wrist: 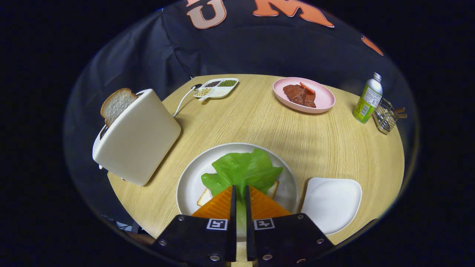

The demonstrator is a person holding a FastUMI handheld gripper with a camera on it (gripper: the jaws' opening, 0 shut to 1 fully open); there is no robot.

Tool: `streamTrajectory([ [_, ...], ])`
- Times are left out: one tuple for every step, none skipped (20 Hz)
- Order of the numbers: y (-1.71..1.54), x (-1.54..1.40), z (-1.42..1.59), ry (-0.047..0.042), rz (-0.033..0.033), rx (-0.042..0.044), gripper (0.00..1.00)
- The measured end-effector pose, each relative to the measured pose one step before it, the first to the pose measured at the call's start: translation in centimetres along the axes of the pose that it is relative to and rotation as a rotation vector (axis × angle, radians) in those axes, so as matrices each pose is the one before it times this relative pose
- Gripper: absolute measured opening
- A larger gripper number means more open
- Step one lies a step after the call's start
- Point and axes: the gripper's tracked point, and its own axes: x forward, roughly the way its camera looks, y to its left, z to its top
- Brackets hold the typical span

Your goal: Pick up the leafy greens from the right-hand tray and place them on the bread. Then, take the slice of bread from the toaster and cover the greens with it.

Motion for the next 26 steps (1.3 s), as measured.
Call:
streamTrajectory([
  [-0.299, 0.052, 0.16, -0.00374, -0.00802, 0.00234, 0.14],
  [-0.019, -0.008, 0.175, -0.00753, -0.0035, 0.00558, 0.15],
  [0.13, -0.024, 0.246, -0.0055, 0.00251, 0.00813, 0.17],
  [0.28, -0.123, 0.309, -0.01295, 0.0069, 0.01121, 0.19],
  [0.447, -0.142, 0.469, -0.01368, 0.00635, 0.00701, 0.23],
  [0.313, -0.394, 0.279, -0.00813, 0.00237, -0.00057, 0.24],
  [0.41, -0.435, 0.509, -0.00951, 0.00211, -0.01122, 0.29],
  [0.434, -0.566, 0.617, -0.01237, -0.00532, -0.0097, 0.35],
  [0.7, -0.518, 0.61, -0.009, 0.00205, -0.00804, 0.41],
  [0.899, -0.595, 0.538, -0.00759, 0.00704, -0.00498, 0.45],
  [1.029, -0.517, 0.63, -0.00702, 0.01023, -0.00103, 0.52],
  [1.011, -0.391, 0.643, -0.00591, 0.01321, -0.00183, 0.6],
  [1.022, -0.326, 0.592, -0.00371, 0.00606, -0.00286, 0.69],
  [0.895, -0.279, 0.607, -0.00586, 0.00425, -0.00646, 0.73],
  [0.911, -0.152, 0.645, -0.00301, -0.00018, -0.00567, 0.79],
  [1.004, -0.244, 0.576, -0.00203, 0.00748, -0.00639, 0.82],
  [1.081, -0.173, 0.642, 0.0015, 0.00917, -0.00049, 0.85],
  [1.28, -0.071, 0.57, 0.00127, 0.0136, -0.00147, 0.85],
  [1.172, -0.119, 0.651, 0.00155, 0.01153, -0.00101, 0.86],
  [0.983, -0.25, 0.832, -0.00238, 0.0078, -0.00159, 0.86],
  [0.909, -0.188, 0.918, -0.00631, 0.00599, -0.00686, 0.86],
  [0.817, -0.118, 0.967, -0.01074, -0.00107, -0.00469, 0.87],
  [0.905, 0.043, 1.002, -0.01051, 0.00392, -0.00647, 0.87],
  [0.865, -0.227, 0.928, -0.00599, 0.00473, -0.00434, 0.87],
  [0.861, -0.105, 0.696, -0.00427, 0.00698, -0.00125, 0.88],
  [0.525, -0.099, 0.448, 0.00031, 0.00624, -0.00503, 0.88],
])
